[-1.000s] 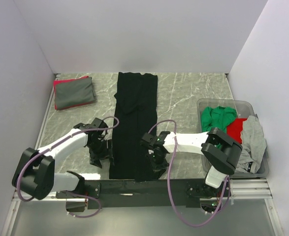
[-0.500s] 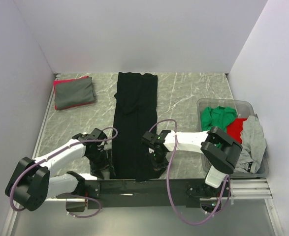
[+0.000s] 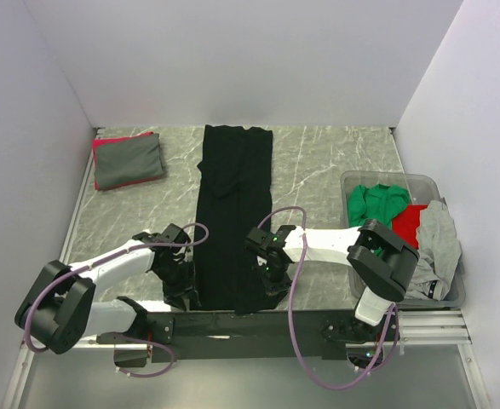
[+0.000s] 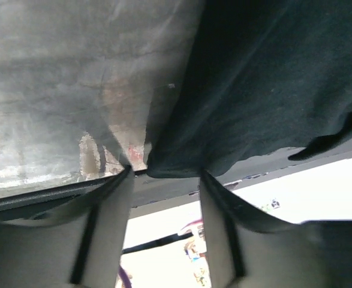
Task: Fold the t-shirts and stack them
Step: Fold the tshirt
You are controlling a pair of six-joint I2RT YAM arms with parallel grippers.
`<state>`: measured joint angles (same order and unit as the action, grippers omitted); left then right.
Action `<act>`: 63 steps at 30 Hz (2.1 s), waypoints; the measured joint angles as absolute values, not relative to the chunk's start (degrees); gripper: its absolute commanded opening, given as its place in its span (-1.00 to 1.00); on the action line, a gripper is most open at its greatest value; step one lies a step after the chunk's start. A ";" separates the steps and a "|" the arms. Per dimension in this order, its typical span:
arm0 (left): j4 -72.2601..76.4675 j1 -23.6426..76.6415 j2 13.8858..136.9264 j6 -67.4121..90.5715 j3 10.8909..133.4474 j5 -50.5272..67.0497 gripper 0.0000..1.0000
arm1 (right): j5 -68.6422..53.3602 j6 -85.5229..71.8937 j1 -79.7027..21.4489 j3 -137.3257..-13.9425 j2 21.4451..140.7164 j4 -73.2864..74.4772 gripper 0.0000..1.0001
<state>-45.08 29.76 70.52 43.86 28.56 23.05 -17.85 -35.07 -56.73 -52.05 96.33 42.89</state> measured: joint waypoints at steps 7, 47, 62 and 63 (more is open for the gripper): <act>-44.86 31.42 72.40 44.49 28.77 22.61 -0.12 | -17.85 -35.11 -56.73 -51.99 96.29 42.81 -0.71; -47.40 33.85 64.99 48.45 30.89 13.67 -0.99 | -16.97 -35.73 -56.71 -50.74 93.41 43.92 -1.00; -53.71 33.85 59.61 48.75 41.43 11.57 -0.99 | -13.02 -38.22 -56.18 -61.63 87.46 54.87 -1.00; -54.17 33.85 60.05 48.58 42.54 10.98 -0.99 | -12.43 -38.50 -55.86 -62.81 87.44 55.79 -1.00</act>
<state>-54.17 33.85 60.05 48.58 42.54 10.98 -12.43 -38.50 -55.86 -62.81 87.44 55.79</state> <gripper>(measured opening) 0.027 0.058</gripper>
